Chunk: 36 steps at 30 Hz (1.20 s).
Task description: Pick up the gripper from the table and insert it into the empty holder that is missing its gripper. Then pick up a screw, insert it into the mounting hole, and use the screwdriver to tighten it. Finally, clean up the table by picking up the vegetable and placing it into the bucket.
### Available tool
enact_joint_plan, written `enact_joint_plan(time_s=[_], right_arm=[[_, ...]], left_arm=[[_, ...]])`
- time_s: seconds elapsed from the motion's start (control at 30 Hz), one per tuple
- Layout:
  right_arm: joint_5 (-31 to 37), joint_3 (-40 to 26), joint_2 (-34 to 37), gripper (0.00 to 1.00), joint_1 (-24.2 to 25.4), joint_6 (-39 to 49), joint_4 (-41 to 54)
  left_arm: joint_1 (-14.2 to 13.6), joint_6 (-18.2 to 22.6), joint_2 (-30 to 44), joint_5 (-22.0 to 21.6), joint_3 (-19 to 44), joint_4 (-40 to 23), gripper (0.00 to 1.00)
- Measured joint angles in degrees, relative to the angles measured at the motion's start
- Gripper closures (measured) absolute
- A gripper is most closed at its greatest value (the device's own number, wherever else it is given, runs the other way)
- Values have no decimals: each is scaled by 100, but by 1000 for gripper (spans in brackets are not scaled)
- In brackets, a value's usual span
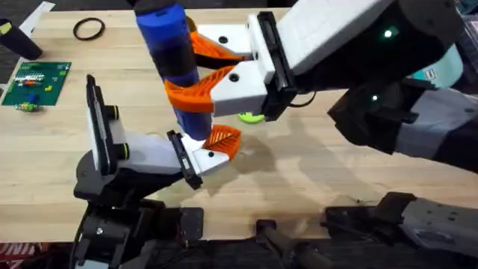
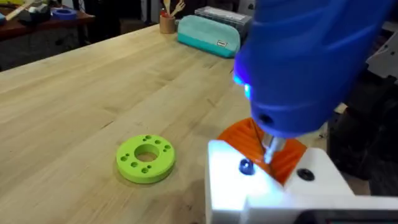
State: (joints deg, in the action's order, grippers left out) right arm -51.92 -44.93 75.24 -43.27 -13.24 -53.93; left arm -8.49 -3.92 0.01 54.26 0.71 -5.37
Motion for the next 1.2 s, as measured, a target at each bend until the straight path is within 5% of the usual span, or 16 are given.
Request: enact_joint_plan(time_s=[1.2], right_arm=[[150,0,0,899,0,345,283]], left_arm=[[0,0,0,0,0,0,990]])
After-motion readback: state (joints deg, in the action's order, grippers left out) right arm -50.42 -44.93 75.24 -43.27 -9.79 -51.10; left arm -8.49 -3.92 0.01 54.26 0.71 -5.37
